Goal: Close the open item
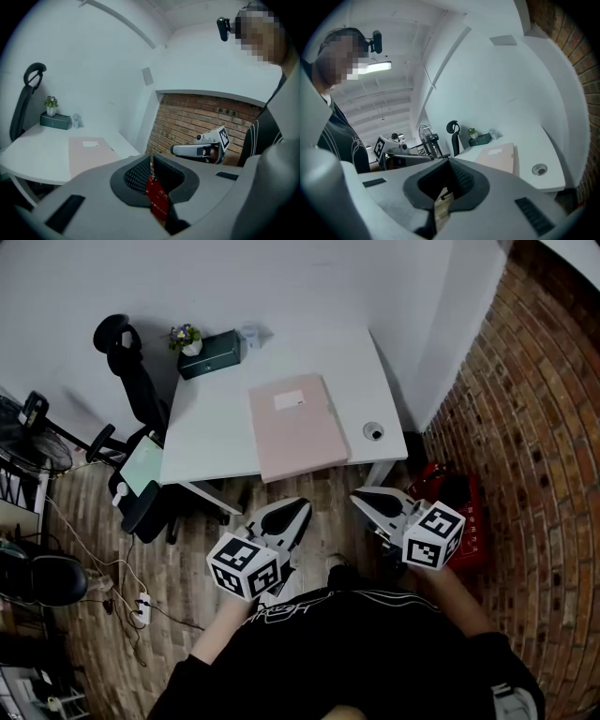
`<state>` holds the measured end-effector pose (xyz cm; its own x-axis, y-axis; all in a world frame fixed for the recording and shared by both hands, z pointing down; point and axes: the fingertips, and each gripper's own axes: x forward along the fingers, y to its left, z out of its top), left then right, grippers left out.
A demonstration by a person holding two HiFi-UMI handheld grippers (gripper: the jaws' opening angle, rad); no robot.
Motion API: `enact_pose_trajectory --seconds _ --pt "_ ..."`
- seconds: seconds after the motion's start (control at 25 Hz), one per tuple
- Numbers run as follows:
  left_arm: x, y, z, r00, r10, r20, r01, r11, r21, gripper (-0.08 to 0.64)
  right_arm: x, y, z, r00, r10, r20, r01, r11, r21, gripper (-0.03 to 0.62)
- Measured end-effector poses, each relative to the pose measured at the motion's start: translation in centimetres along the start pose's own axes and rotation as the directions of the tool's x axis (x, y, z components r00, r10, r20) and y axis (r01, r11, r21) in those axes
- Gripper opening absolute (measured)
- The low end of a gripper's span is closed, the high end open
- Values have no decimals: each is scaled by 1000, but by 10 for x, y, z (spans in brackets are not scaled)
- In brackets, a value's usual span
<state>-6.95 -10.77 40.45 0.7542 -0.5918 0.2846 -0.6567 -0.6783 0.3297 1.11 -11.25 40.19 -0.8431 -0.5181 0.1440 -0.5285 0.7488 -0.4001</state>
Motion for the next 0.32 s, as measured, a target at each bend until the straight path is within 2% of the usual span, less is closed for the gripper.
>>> enact_pose_trajectory --seconds 0.32 --pt "19 21 14 999 41 -32 -41 999 17 44 8 -31 23 999 14 28 -14 1000 -1 1"
